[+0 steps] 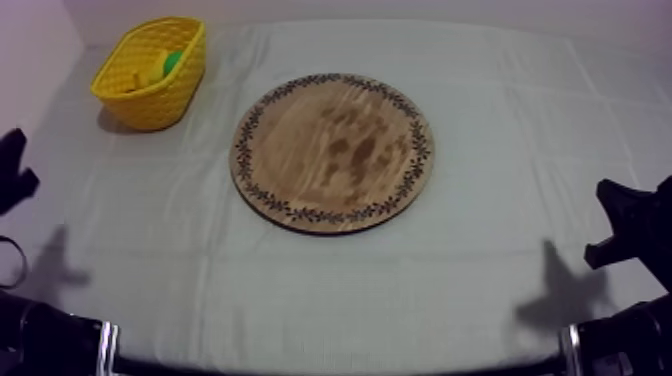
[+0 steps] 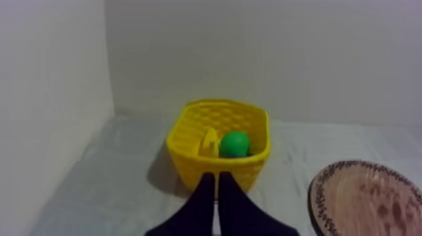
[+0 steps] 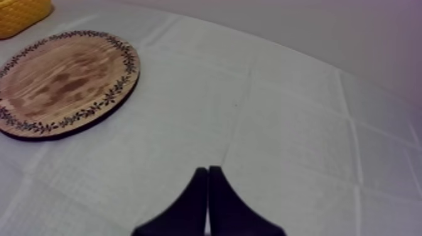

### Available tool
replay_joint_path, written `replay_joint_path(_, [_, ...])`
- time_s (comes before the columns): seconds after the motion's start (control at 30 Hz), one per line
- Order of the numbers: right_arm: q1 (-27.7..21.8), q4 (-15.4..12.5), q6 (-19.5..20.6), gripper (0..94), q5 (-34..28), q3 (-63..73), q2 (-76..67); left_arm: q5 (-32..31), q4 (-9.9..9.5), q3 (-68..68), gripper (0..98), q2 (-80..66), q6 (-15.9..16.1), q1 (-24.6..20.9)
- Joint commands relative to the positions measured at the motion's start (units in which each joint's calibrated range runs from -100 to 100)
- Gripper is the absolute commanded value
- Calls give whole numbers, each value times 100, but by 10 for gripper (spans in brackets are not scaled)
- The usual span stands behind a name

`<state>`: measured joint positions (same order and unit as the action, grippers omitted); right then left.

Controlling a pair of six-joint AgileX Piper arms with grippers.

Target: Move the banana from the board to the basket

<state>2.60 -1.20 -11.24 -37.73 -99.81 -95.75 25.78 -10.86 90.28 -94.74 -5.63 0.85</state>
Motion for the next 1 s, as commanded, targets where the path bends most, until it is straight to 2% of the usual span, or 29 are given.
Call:
replay_joint_path(0.0, [0,1,-1,3,-1,3,0,-110,173,743,0,-226,113,-13])
replay_joint_path(0.17, [0,1,-1,3,-1,3,0,110,578,930,0,-446,343,-39])
replay_joint_path(0.33, [0,1,-1,3,-1,3,0,426,807,965,0,-491,473,-106])
replay_joint_path(0.47, [0,1,-1,3,-1,3,0,533,864,970,0,-498,503,-119])
replay_joint_path(0.97, [0,1,-1,3,-1,3,0,611,850,972,0,-500,453,-169])
